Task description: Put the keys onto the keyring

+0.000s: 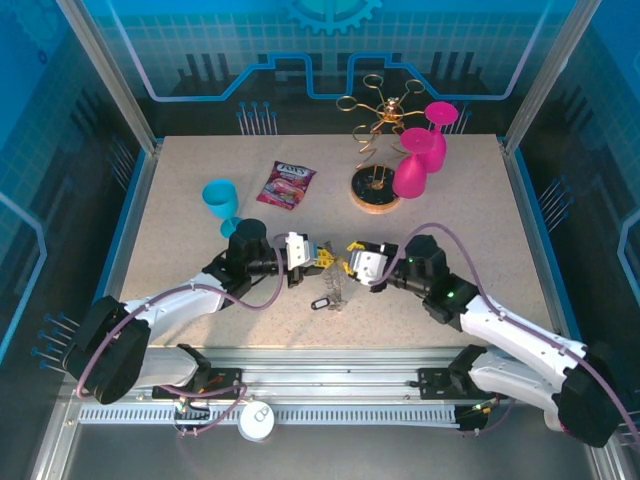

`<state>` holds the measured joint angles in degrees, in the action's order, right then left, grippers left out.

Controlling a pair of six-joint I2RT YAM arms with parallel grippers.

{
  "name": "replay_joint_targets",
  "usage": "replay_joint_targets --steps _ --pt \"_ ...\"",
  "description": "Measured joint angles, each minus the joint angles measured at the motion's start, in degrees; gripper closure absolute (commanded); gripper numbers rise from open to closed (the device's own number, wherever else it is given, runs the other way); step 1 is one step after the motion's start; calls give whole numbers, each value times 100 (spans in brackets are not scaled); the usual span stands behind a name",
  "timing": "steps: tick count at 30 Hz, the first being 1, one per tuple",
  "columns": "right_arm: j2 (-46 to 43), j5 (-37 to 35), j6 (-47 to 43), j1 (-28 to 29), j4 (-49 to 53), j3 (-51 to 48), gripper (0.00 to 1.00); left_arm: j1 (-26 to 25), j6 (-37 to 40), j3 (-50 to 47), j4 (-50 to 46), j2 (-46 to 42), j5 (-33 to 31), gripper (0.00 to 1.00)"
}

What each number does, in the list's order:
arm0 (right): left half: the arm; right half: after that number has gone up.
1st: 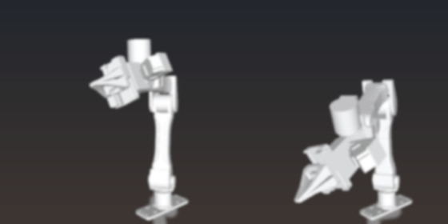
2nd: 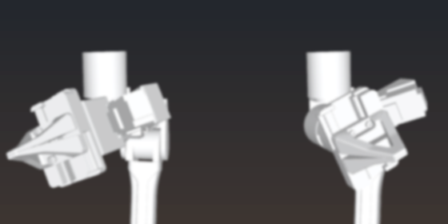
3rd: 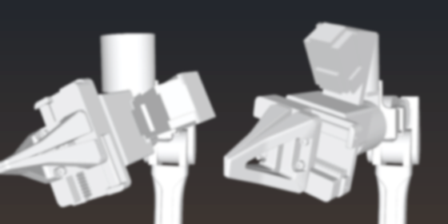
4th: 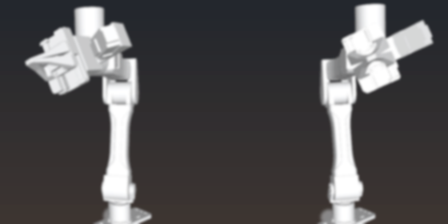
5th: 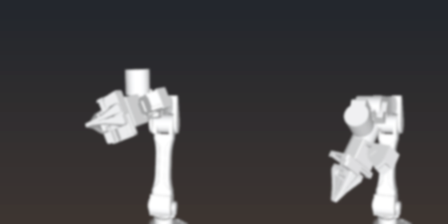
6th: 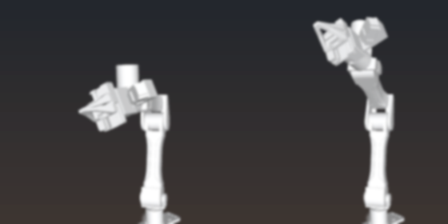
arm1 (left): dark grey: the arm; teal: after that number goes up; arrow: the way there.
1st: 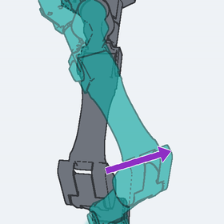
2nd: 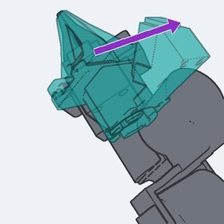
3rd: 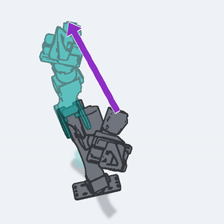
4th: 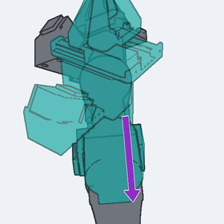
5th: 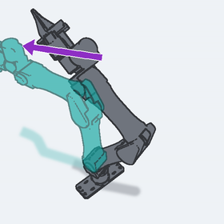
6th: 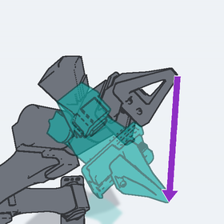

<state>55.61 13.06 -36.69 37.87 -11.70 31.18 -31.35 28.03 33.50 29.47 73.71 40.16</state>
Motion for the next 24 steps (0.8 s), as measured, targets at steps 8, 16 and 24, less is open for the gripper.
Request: replay_joint_targets --steps 8,16,24 --pt "214 1224 680 -129 -26 81 70 0 96 -24 192 -4 192 100" --pt "291 1390 914 -155 -96 118 71 2 195 -33 190 -35 315 100" --pt "291 1338 1108 -201 -186 118 70 7 240 -33 186 -37 334 100"
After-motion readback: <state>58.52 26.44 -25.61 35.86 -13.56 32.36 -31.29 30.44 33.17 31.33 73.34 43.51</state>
